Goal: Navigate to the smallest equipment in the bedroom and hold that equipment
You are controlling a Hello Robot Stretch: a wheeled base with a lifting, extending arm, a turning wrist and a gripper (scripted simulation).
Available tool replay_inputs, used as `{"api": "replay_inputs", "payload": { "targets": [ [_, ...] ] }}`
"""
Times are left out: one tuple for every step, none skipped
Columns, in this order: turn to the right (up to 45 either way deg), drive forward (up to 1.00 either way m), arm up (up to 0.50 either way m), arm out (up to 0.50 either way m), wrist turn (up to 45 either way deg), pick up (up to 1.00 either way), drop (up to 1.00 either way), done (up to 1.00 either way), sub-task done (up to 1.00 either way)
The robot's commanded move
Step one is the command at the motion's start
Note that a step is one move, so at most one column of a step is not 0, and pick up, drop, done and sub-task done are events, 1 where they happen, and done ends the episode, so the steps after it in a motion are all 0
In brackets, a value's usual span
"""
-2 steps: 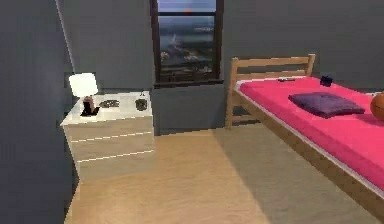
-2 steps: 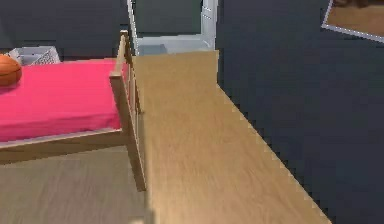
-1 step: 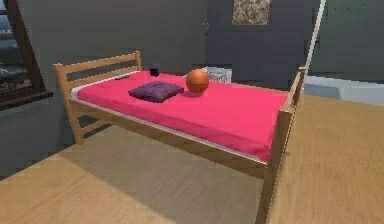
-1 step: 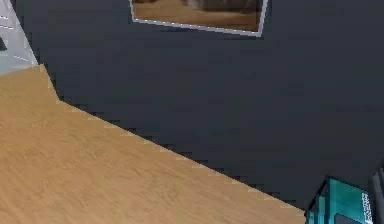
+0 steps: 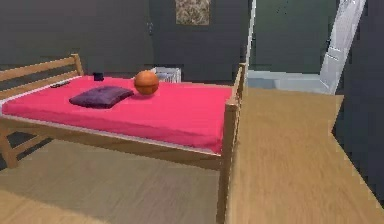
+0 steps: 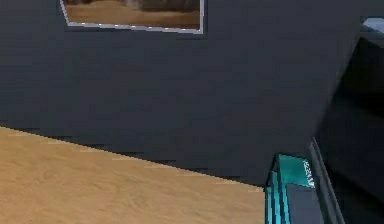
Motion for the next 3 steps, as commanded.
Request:
{"api": "replay_inputs", "payload": {
  "targets": [
    [0.0, 0.05, 0.00, 0.00, 0.0, 0.00, 0.00, 0.00, 0.00],
    [-36.0, 0.00, 0.00, 0.00, 0.0, 0.00, 0.00, 0.00, 0.00],
    [0.0, 0.90, 0.00, 0.00, 0.0, 0.00, 0.00, 0.00, 0.00]
  ]
}}
